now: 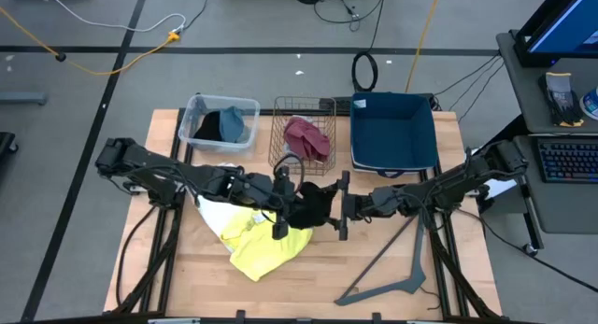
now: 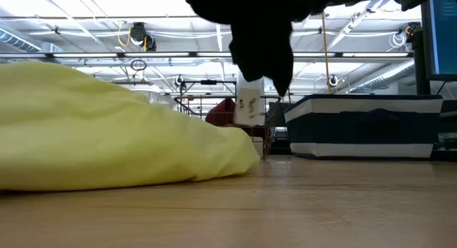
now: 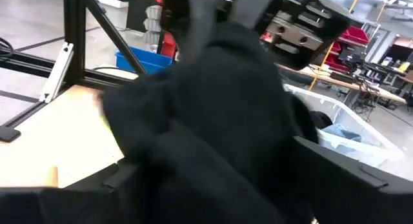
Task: Pick & Place Cloths
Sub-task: Put the black boxer into the gold wire basket
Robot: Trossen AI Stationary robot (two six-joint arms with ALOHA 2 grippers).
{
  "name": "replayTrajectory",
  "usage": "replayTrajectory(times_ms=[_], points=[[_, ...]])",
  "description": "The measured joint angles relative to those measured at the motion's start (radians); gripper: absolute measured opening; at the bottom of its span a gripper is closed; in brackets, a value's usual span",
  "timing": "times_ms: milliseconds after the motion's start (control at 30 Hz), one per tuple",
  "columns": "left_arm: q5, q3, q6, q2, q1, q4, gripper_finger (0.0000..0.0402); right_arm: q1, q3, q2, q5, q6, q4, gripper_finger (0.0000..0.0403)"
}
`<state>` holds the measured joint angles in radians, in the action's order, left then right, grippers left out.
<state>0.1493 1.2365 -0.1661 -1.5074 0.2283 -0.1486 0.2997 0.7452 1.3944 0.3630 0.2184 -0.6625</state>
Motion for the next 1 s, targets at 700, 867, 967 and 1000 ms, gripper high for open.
replayTrajectory(times_ms=[700,867,967,1000], points=[[-0.049,0.001,-0.029,0.023,-0.004,-0.271,0.0075,-0.011,0.000,0.008,0.096,-0.101,-0.003,0.0006],[-0.047,-0.001,-0.125,0.102,0.003,-0.469,0.0087,-0.012,0.000,0.006,0.170,-0.074,-0.021,0.0004],[-0.006,0.001,-0.188,0.142,0.023,-0.570,0.0087,-0.011,0.000,-0.001,0.213,-0.034,-0.055,0.0003],[0.027,-0.001,-0.212,0.150,0.034,-0.613,0.0087,-0.012,0.000,-0.004,0.217,-0.016,-0.081,0.0003]])
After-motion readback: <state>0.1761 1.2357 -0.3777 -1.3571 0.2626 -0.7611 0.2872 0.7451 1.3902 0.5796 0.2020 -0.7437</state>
